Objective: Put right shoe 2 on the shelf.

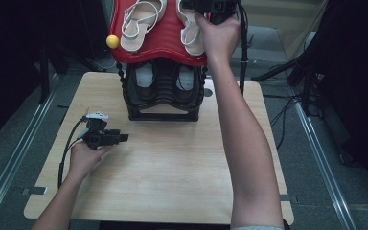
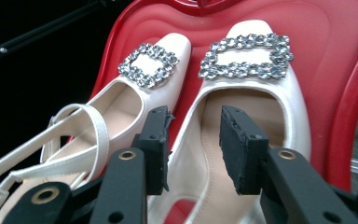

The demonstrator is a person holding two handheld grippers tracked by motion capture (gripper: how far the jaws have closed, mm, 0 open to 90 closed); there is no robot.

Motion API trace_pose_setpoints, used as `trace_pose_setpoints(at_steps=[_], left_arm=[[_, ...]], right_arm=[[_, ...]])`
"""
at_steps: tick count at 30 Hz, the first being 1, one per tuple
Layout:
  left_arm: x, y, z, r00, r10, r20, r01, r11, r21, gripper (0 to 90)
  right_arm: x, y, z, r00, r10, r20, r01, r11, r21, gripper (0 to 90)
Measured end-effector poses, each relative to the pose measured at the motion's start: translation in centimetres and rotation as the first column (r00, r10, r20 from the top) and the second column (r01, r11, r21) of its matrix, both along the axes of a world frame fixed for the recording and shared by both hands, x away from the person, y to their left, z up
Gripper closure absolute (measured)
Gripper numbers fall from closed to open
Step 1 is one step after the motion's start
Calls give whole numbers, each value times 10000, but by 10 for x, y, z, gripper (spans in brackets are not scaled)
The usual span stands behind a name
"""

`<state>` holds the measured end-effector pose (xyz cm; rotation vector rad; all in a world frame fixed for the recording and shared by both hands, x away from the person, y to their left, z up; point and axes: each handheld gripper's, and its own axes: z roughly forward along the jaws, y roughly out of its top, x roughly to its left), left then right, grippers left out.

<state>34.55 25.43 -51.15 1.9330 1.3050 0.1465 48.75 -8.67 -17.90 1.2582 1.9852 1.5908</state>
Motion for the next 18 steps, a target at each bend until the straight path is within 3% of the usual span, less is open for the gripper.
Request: trace_pose_setpoints(at_steps=[7, 18], left_arm=[[0, 0, 0, 10000, -22, 2, 22, 10000, 28, 478], [0, 0, 1, 10000, -17, 75, 17, 10000, 5, 478]], right_arm=[[-5, -12, 2, 9994, -129, 326, 136, 9996, -235, 589], [-5, -33, -7, 9991, -229, 362, 241, 9992, -322, 548]])
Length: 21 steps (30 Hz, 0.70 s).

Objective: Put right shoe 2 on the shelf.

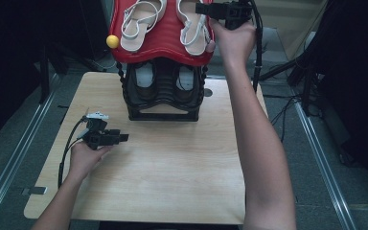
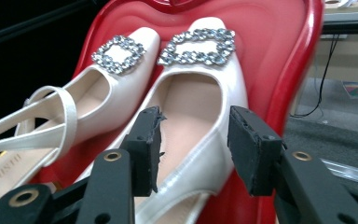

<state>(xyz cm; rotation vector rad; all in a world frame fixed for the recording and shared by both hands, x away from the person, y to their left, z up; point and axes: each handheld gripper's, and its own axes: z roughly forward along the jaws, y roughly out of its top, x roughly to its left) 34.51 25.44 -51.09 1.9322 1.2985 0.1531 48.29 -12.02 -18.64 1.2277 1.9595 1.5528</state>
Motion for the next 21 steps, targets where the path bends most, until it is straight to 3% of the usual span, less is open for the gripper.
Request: trace_pose_setpoints(at_steps=[6, 12, 21], left_arm=[[0, 0, 0, 10000, -14, -1, 14, 10000, 83, 478], [-1, -1, 1, 9999, -22, 156, 21, 10000, 15, 478], [0, -1, 0, 10000, -38, 81, 37, 9999, 95, 477]], right_arm=[[-1, -8, -3, 9999, -94, 89, 95, 9999, -86, 528], [-4, -14, -8, 9997, -140, 200, 135, 9997, 216, 524], [-8, -24, -3, 9991, -312, 292, 307, 9994, 171, 530]])
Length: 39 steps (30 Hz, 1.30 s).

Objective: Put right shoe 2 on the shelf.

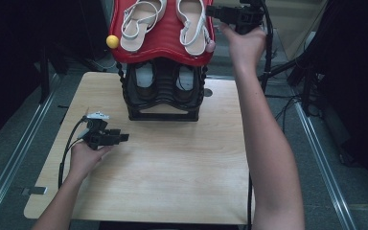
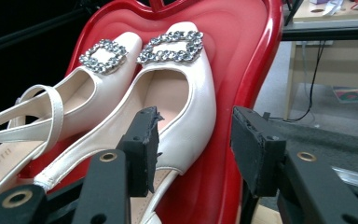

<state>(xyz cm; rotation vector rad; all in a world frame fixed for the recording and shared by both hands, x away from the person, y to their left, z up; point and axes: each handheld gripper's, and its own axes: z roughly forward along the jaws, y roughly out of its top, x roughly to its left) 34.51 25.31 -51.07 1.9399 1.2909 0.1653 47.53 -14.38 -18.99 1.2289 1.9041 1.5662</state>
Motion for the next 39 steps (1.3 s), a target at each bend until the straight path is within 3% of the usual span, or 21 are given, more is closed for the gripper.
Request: trace_pose_setpoints(at_steps=[9, 17, 32, 39], left_arm=[[0, -1, 0, 10000, -21, 12, 21, 10000, 20, 477], [0, -1, -1, 10000, -34, -45, 34, 10000, 26, 476], [0, -1, 0, 10000, 2, 7, -2, 10000, 92, 472], [0, -1, 0, 10000, 14, 7, -14, 10000, 76, 471]], right_arm=[[0, -15, -10, 9997, -190, -171, 187, 9997, -148, 534], [4, -32, -31, 9979, -402, -510, 397, 9992, -95, 534], [-1, -55, -65, 9964, -436, -733, 426, 9990, -156, 517], [-4, -61, -84, 9949, -428, -919, 412, 9990, -192, 464]])
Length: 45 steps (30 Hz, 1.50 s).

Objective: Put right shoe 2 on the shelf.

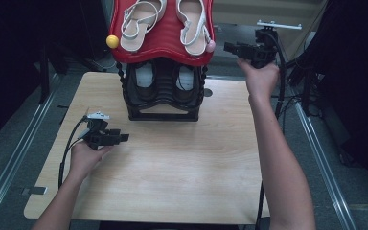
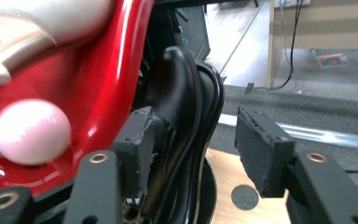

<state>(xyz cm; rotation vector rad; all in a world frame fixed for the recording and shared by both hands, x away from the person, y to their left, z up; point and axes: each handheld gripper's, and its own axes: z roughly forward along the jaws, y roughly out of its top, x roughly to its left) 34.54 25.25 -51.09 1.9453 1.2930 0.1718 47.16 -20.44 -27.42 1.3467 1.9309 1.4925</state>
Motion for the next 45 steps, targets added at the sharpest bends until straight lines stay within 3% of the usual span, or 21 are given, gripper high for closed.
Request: trace_pose_setpoints(at_steps=[6, 10, 15, 26, 30, 34, 38, 45], left_arm=[[0, 0, 0, 10000, 22, 24, -22, 10000, -16, 471], [0, 0, 0, 10000, 26, 23, -26, 10000, -16, 471], [0, 1, -1, 10000, 28, 20, -28, 10000, 13, 470], [0, 2, 0, 10000, 21, 0, -21, 10000, -88, 465], [0, 3, 0, 9999, 123, 75, -122, 9998, -182, 462], [2, 2, -2, 9987, 391, 334, -388, 9992, -85, 481], [3, 2, -4, 9973, 634, 379, -633, 9980, -40, 478], [3, 2, -6, 9976, 484, 496, -481, 9988, -81, 465]], right_arm=[[-3, -1, -14, 10000, 23, -66, -25, 9998, -219, 430], [-3, -6, -23, 9999, -42, -148, 44, 9999, 128, 412], [-5, -8, -37, 9996, -29, -287, 35, 9998, 203, 372], [-13, -12, -62, 9993, 49, -373, -49, 10000, -3, 351], [-18, -13, -71, 9990, 105, -424, -104, 9999, 40, 356], [-22, -11, -78, 9992, 117, -372, -126, 9996, -245, 363], [-26, -13, -85, 9985, 203, -512, -207, 9998, -73, 362], [-30, -14, -101, 9982, 199, -561, -209, 9997, -161, 361]])
